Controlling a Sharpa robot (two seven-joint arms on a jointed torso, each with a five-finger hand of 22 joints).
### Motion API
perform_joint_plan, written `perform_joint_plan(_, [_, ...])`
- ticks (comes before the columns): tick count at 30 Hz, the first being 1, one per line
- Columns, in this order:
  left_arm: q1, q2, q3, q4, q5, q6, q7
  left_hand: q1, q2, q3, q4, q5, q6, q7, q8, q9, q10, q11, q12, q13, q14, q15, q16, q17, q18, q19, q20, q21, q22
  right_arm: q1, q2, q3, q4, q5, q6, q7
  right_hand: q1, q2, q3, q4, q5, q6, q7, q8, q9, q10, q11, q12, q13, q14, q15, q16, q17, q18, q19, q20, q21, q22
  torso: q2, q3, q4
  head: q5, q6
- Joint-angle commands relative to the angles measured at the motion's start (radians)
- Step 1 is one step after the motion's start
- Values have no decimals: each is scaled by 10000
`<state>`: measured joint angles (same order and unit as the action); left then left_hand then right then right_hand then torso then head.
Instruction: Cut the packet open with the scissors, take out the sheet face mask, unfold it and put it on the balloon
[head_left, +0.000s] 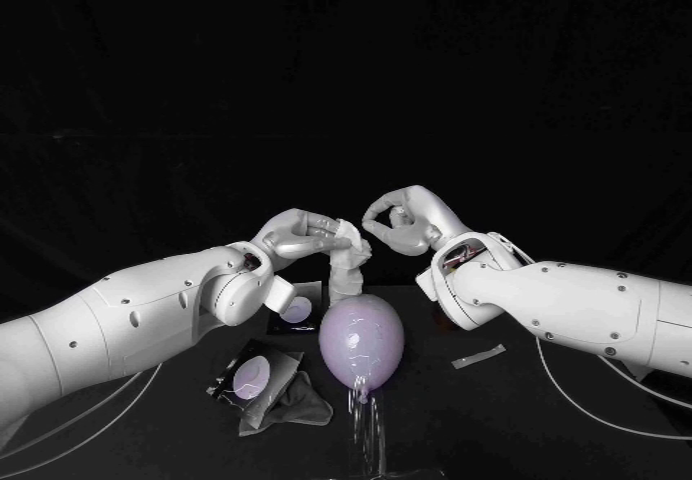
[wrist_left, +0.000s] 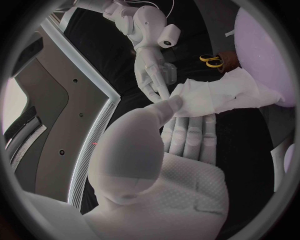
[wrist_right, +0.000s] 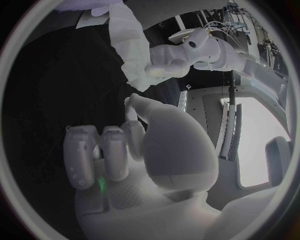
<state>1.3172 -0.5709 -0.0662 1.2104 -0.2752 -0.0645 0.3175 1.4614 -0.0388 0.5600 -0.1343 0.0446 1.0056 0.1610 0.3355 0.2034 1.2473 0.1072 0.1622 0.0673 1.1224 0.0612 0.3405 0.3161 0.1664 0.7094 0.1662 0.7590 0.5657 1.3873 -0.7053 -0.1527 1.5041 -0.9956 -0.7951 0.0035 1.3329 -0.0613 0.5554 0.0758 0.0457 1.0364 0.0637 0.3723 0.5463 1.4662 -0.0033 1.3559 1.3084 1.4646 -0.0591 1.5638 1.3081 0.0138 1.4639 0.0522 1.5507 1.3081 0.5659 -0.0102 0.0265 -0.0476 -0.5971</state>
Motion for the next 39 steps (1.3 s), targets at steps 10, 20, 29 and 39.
perform_joint_plan(10, [18, 10, 11, 13, -30, -20, 116, 8, 121, 7, -52, 32, 66, -28, 56, -6, 152, -106, 26, 14, 8, -62, 62, 22, 113, -76, 16, 57, 20, 26, -83, 31, 25, 752, 162, 308, -232, 7, 82, 58, 31, 23, 26, 166, 278, 209, -41, -122, 1485, 1062, -63, 70, 2627, -71, 916, -67, -53, 2539, 4, 0, 6, -20, 27])
perform_joint_plan(20, [16, -5, 10, 46, 51, 78, 218, 27, 289, 203, -48, 26, -524, 202, -377, -182, -54, 65, -33, -1, -266, 74, 27, 91, 59, -313, 76, 91, 70, 42, -268, 29, 1, 801, 1894, 139, -794, -736, -419, 174, 26, -1461, 694, -838, -222, -563, 505, -1655, 777, 1044, 382, 28, 2585, 105, 450, 204, -805, 2278, 1, -5, 5, -20, 31])
perform_joint_plan(29, [12, -19, 10, 89, 71, 390, 245, 114, 550, 404, -61, 40, -1198, -40, -972, -444, -400, 47, 257, 130, -829, 144, 550, 531, -45, -714, 161, 350, 321, 44, -411, 27, 204, 907, 2094, 555, -568, -805, -438, -108, 27, -1382, 800, -1082, -420, -541, 610, -1489, 869, 1061, 491, 69, 2626, 96, 477, 347, -756, 2298, 7, 3, 4, -21, 43])
perform_joint_plan(39, [9, -42, 10, 78, 76, 509, 142, 74, 839, 951, -3, 31, -1090, -143, -1254, -607, -1303, 180, 1429, 731, -2161, 291, 2225, 1796, -197, -1361, 251, 780, 756, 43, -626, 27, 445, 1160, 1768, 1196, -737, -891, -586, -57, 30, -1317, 821, -1188, -513, -489, 638, -1353, 934, 1062, 522, 70, 2627, 87, 509, 405, -703, 2317, 5, -2, -1, -27, 51])
